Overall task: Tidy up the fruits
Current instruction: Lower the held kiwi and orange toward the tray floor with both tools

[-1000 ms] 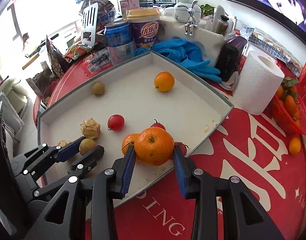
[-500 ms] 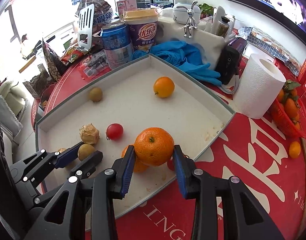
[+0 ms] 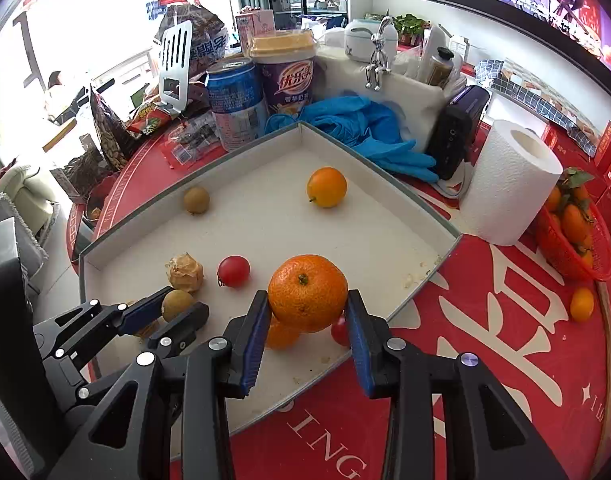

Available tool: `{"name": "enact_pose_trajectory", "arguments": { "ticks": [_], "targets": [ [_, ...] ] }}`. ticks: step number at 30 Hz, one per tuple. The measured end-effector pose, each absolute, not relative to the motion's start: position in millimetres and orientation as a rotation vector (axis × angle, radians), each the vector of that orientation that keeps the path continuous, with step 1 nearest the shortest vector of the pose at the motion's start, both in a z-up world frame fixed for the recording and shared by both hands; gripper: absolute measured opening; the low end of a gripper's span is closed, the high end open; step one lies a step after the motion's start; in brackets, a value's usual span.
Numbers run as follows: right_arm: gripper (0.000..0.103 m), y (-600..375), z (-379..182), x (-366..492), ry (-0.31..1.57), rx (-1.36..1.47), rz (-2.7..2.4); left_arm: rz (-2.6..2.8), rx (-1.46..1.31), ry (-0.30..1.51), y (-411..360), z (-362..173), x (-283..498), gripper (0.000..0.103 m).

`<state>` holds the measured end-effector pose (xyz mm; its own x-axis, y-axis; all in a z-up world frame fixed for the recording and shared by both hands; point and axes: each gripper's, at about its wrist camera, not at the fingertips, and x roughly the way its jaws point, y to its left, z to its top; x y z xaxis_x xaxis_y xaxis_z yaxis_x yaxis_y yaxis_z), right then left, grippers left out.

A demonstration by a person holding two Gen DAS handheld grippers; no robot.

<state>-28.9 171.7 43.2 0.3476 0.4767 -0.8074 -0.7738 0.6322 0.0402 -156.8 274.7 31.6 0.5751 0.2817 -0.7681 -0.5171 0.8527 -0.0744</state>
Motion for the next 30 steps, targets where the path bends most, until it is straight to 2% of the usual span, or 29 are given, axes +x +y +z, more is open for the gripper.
{"name": "enact_pose_trajectory", "arguments": {
  "ticks": [11,30],
  "targets": [
    [0.039,160.9,57.3,-27.4,0.922,-0.324,0.854,0.459,-0.269,0.82,276.3,56.9,-166.8,0.029],
    [0.039,169.4,58.7,-33.1,0.927,-0.327,0.885,0.479,-0.275,0.881,281.2,55.2,-160.0,0.029]
  ]
}}
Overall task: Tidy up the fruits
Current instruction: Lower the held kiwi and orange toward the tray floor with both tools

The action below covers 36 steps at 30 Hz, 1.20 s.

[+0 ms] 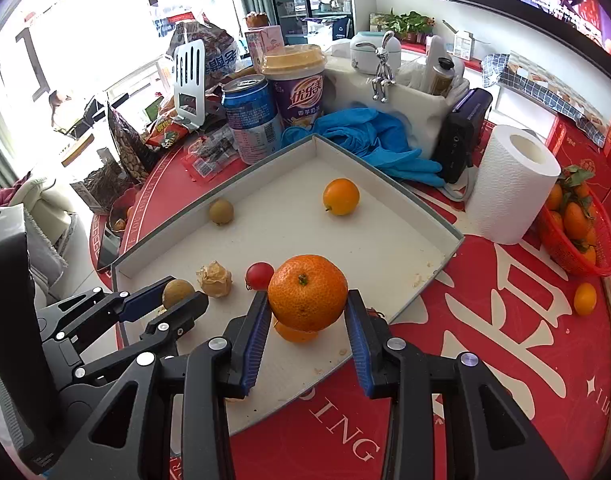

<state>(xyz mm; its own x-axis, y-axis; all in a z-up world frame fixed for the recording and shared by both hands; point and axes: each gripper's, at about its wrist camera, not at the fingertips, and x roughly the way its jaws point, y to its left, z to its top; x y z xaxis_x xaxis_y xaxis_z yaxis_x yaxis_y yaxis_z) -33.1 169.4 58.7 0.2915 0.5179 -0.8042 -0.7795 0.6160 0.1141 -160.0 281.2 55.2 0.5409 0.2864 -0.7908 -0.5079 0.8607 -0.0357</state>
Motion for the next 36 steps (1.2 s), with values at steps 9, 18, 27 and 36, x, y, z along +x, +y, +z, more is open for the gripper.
{"name": "enact_pose_trajectory", "arguments": {
  "ticks": [9,18,27,36],
  "targets": [
    [0.039,178.1,50.6,-29.6,0.947,-0.334,0.887,0.48,-0.283,0.898,287.5,48.0,-155.6,0.029],
    [0.039,183.0,45.2,-25.5,0.96,-0.341,0.883,0.466,-0.281,0.909,287.8,42.4,-148.4,0.029],
    [0.039,187.3,41.4,-23.0,0.969,-0.355,0.878,0.466,-0.279,0.921,289.2,38.3,-144.3,0.029],
    [0.039,195.4,36.9,-21.3,0.981,-0.386,0.865,0.458,-0.275,0.928,288.6,37.1,-139.6,0.029]
  ]
}}
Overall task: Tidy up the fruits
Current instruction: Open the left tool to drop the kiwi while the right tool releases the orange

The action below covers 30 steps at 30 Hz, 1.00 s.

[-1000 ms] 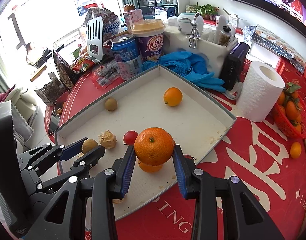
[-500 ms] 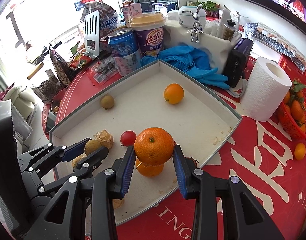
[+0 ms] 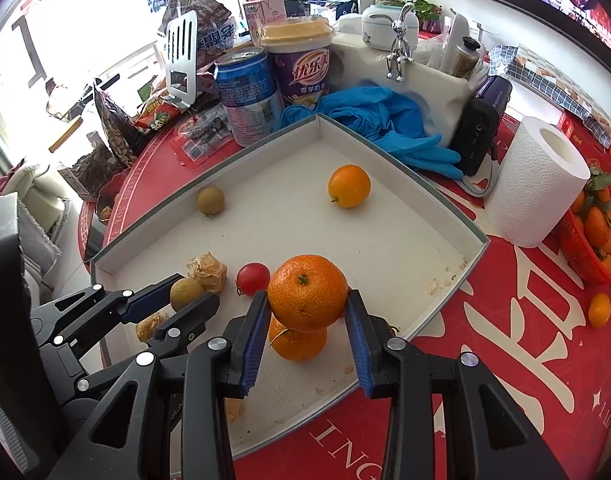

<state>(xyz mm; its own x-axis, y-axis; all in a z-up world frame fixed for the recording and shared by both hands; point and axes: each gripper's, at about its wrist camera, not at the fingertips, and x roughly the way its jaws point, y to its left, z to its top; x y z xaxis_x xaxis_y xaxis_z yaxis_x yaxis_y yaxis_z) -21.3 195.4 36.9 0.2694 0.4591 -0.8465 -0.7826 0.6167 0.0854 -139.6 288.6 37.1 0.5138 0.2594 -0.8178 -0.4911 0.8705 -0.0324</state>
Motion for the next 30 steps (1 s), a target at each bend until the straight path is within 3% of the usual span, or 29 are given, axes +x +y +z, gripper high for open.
{"name": "enact_pose_trajectory", "arguments": {
  "ticks": [8,10,11,12,14,20,23,30],
  "targets": [
    [0.039,200.8,27.0,-15.0,1.01,-0.4,0.847,0.457,-0.282,0.956,290.6,29.2,-135.8,0.029],
    [0.045,201.4,27.3,-13.5,1.014,-0.4,0.851,0.458,-0.277,0.954,290.1,28.8,-136.1,0.031],
    [0.051,201.5,27.9,-12.8,1.016,-0.397,0.852,0.457,-0.274,0.953,289.5,28.8,-136.4,0.039],
    [0.065,201.3,29.3,-11.9,1.017,-0.39,0.855,0.457,-0.272,0.948,288.8,29.3,-137.1,0.045],
    [0.085,200.0,34.3,-11.1,1.001,-0.376,0.855,0.464,-0.269,0.933,287.9,31.6,-139.0,0.076],
    [0.086,196.4,44.3,-8.7,1.013,-0.355,0.853,0.447,-0.264,0.905,284.3,39.5,-143.9,0.09],
    [0.103,191.1,46.0,-6.8,1.034,-0.325,0.851,0.462,-0.255,0.903,282.2,43.3,-146.6,0.103],
    [0.103,181.8,54.5,-13.7,1.02,-0.365,0.816,0.431,-0.25,0.918,274.7,47.4,-149.9,0.103]
  ]
}}
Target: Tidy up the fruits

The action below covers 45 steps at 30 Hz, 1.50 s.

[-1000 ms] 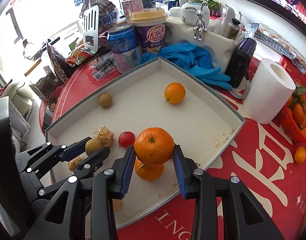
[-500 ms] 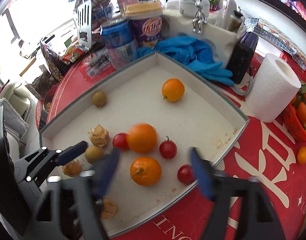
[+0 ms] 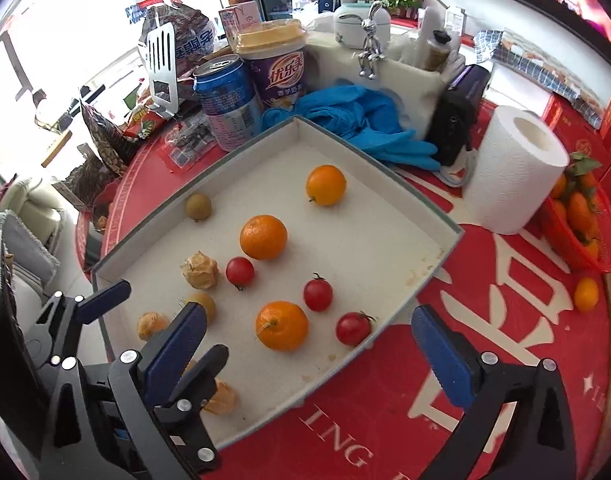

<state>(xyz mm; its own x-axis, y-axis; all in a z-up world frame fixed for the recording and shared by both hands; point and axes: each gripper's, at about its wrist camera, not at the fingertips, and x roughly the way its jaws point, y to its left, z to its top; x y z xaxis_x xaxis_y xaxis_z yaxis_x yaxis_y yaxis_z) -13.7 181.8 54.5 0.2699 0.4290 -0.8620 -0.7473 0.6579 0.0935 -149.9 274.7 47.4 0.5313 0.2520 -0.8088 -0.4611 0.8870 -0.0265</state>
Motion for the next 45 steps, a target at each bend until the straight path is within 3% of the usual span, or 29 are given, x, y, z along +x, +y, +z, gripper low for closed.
{"name": "enact_pose_trajectory", "arguments": {
  "ticks": [37,45],
  "targets": [
    [0.103,177.5,56.2,-27.6,1.0,-0.468,0.756,0.474,-0.254,0.968,266.0,50.9,-159.0,0.103],
    [0.103,181.7,29.3,-24.0,1.001,-0.623,0.642,0.481,-0.266,1.011,267.4,35.4,-157.1,0.103]
  ]
}}
